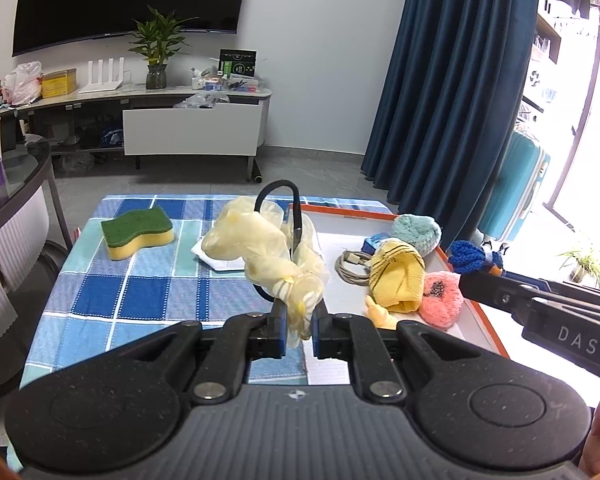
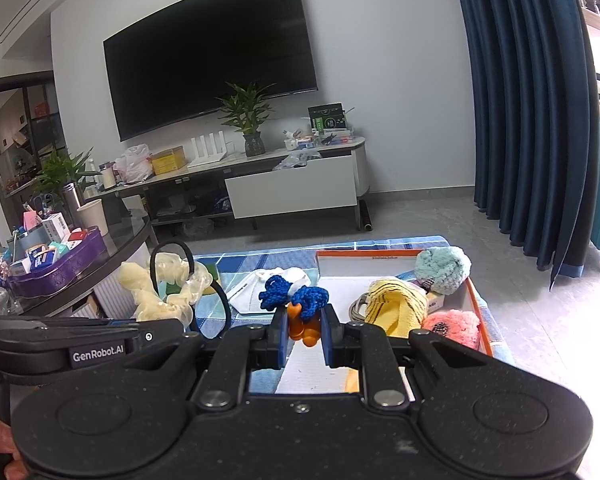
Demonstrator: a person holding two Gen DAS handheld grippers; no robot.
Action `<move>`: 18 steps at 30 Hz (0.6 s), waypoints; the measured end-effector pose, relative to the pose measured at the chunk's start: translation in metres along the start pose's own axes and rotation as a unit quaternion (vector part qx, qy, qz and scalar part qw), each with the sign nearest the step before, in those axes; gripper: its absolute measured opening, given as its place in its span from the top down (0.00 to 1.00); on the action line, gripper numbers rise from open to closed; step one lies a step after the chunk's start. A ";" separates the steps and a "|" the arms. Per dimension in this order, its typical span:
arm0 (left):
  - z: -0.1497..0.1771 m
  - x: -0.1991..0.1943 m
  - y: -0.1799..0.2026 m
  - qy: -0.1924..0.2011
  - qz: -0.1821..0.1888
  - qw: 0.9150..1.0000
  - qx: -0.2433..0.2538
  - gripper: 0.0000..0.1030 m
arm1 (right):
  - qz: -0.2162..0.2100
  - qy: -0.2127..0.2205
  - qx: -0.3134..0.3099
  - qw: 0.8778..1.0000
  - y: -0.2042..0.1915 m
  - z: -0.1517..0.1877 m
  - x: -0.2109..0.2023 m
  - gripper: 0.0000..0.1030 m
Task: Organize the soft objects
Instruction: 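Carry the scrunchie and blue toy over the white box with both grippers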
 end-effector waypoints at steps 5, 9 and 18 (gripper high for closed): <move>0.001 0.002 0.009 -0.002 0.010 1.000 0.005 0.87 | 0.007 0.000 0.004 1.000 0.008 0.001 -0.001 0.80; 0.003 0.006 0.015 -0.006 0.019 1.000 0.009 0.87 | 0.016 0.000 0.008 1.000 0.016 0.002 -0.003 0.80; 0.007 0.021 0.036 -0.022 0.047 0.998 0.020 0.87 | 0.046 -0.006 0.026 0.999 0.044 0.007 -0.004 0.80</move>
Point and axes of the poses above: each gripper's, at about its wrist camera, not at the fingertips, and x roughly the way its jaws point, y to its right, z to its underside, the point moved 3 cm from there along x, roughly the way its jaws point, and after that the axes turned 4 degrees about y, right-handed, at the moved point
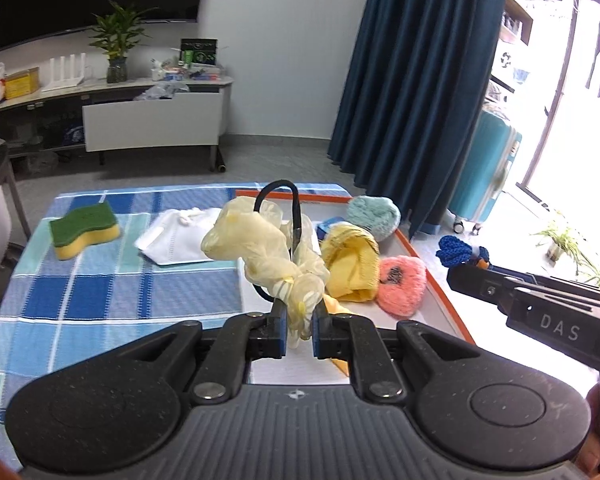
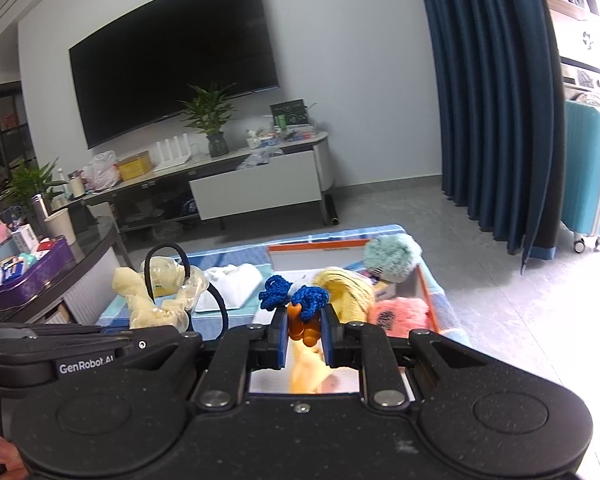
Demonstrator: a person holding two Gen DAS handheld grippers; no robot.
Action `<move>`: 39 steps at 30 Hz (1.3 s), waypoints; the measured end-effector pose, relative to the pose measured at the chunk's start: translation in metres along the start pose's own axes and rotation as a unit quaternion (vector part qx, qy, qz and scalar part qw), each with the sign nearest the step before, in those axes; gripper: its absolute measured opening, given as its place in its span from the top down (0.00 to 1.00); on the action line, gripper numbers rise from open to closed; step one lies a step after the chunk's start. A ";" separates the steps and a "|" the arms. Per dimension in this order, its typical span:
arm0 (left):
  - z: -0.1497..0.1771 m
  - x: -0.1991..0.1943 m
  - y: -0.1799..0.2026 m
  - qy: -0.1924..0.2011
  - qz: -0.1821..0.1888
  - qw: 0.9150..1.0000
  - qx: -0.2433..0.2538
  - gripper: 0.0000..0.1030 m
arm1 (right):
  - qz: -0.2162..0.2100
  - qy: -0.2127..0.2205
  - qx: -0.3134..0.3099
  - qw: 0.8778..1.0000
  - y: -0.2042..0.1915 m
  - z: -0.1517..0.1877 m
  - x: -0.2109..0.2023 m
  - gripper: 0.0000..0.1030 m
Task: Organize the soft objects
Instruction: 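Carry the scrunchie and blue toy over the white box with both grippers, then lower the scrunchie and toy into the box and open both grippers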
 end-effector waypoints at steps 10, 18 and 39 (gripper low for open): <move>0.009 0.023 0.027 -0.024 0.034 0.999 0.018 0.87 | 0.027 -0.016 0.015 0.999 0.027 0.010 0.007 0.79; 0.016 0.038 0.037 -0.043 0.048 0.998 0.025 0.87 | 0.038 -0.028 0.023 0.999 0.039 0.016 0.016 0.78; 0.021 0.059 0.041 -0.071 0.074 0.994 0.027 0.86 | 0.055 -0.040 0.034 0.997 0.050 0.018 0.033 0.54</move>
Point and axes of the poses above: each gripper's, at about its wrist camera, not at the fingertips, and x roughly the way its jaws point, y to its right, z to its underside, the point moved 3 cm from there along x, roughly the way its jaws point, and after that the axes turned 4 degrees about y, right-handed, at the moved point
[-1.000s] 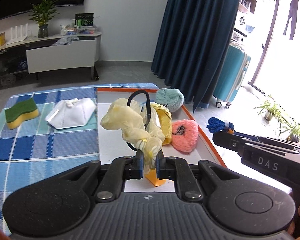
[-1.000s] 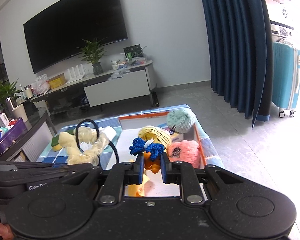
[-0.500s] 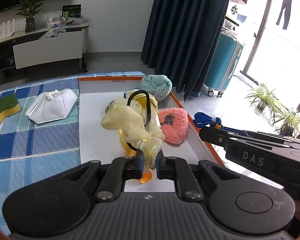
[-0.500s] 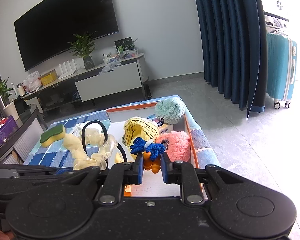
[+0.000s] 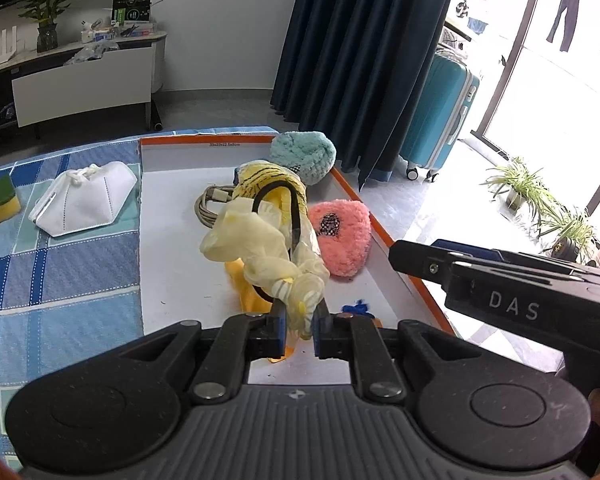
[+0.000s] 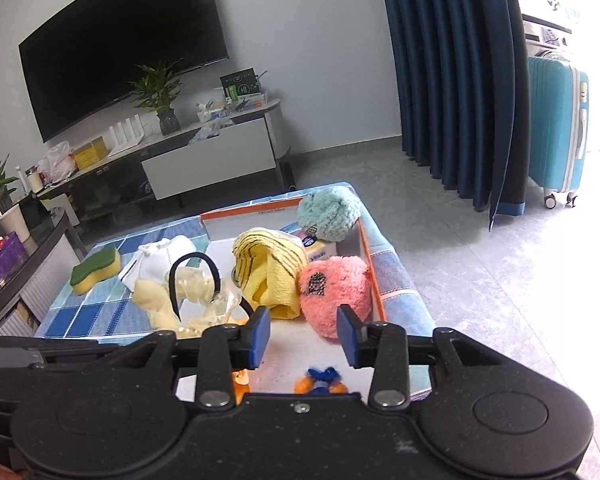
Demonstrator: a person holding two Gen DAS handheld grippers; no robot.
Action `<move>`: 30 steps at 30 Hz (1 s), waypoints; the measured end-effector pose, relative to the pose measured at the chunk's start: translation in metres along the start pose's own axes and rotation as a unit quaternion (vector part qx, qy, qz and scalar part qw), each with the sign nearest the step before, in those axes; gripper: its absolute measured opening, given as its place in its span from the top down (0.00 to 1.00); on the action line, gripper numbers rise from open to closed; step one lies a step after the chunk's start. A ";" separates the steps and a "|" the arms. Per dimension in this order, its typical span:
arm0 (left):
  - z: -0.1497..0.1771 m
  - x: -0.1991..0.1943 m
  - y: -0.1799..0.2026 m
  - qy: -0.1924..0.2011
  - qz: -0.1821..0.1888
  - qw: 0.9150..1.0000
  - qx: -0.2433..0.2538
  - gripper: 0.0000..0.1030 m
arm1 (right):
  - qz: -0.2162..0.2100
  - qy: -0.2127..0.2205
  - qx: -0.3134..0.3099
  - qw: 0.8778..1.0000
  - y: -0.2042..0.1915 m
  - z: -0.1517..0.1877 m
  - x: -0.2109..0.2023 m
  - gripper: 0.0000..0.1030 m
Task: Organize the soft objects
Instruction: 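Lower the scrunchie and toy into the box and open both grippers, then grasp the green-yellow sponge with the left gripper while the right grasps the white mask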
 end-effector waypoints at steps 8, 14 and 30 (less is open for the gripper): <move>0.003 0.001 0.003 0.000 0.027 1.000 -0.003 0.44 | -0.002 0.018 0.014 1.000 0.003 -0.008 -0.005 0.46; -0.001 -0.011 -0.008 0.014 0.020 1.000 -0.014 0.34 | -0.005 0.021 0.014 1.000 -0.002 -0.013 -0.004 0.46; -0.012 -0.064 -0.137 0.038 -0.125 0.988 -0.081 0.17 | -0.083 -0.012 -0.034 0.996 -0.094 -0.028 0.039 0.32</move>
Point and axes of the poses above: each gripper's, at about its wrist camera, not at the fingertips, and x roughly the way its jaws point, y to its right, z to its underside, the point moved 3 cm from there along x, roughly the way its jaws point, and after that the axes turned 4 degrees about y, right-handed, at the moved point
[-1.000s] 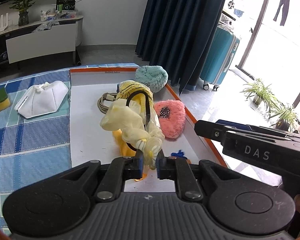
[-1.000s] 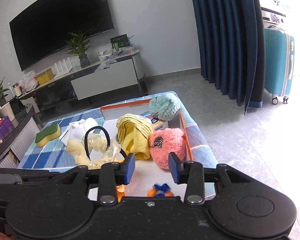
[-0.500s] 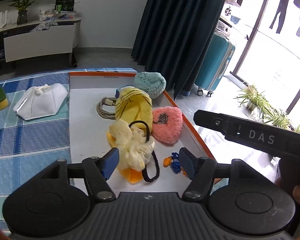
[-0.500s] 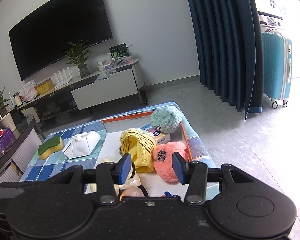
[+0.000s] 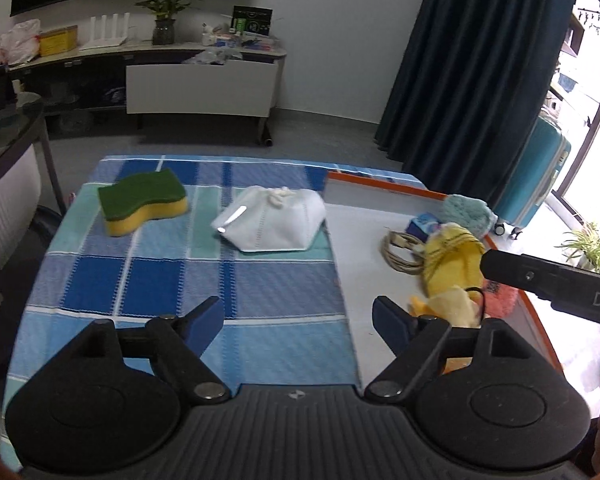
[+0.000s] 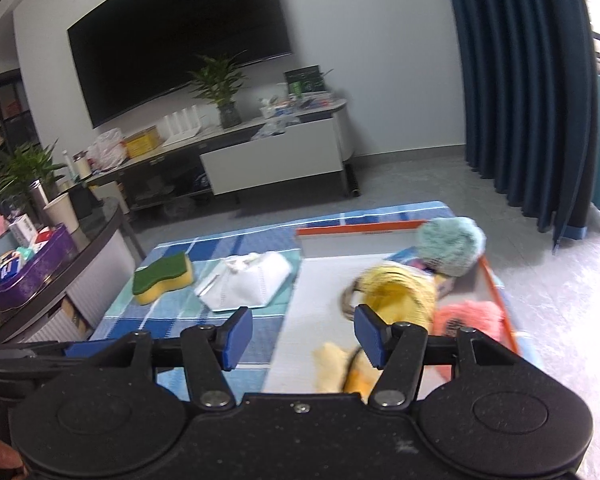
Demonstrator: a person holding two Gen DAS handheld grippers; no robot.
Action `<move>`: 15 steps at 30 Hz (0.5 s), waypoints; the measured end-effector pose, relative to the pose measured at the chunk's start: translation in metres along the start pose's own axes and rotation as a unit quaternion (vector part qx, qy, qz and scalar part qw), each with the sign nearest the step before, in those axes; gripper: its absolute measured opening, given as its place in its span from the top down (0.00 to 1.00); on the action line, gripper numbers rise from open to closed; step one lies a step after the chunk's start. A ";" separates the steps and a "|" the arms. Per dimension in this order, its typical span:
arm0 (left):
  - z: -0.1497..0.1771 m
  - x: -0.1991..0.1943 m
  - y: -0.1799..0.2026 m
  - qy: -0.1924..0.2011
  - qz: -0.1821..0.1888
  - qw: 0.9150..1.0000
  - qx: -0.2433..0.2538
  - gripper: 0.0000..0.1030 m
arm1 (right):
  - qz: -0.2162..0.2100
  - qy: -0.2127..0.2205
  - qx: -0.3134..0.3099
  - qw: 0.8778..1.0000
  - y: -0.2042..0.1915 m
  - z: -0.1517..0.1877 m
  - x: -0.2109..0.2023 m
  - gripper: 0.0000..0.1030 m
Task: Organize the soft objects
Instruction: 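Grasp the green-yellow sponge with the left gripper while the right grasps the white mask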
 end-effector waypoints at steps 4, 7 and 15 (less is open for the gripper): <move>-0.015 0.006 -0.040 0.008 -0.049 0.999 0.004 0.12 | -0.018 -0.014 -0.017 1.000 -0.027 -0.006 0.023 0.31; -0.026 0.018 -0.069 0.009 -0.066 0.998 -0.004 0.08 | -0.032 -0.024 -0.021 0.999 -0.042 -0.010 0.039 0.31; -0.053 0.067 -0.117 0.015 -0.090 0.995 0.041 0.00 | -0.038 -0.042 -0.038 0.998 -0.067 -0.019 0.084 0.23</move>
Point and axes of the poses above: each gripper's, at about its wrist camera, not at the fingertips, and x roughly the way its jaws point, y to its right, z to its underside, the point moved 3 cm from there along x, roughly the way its jaws point, and after that the axes turned 4 degrees about y, right-handed, at the moved point
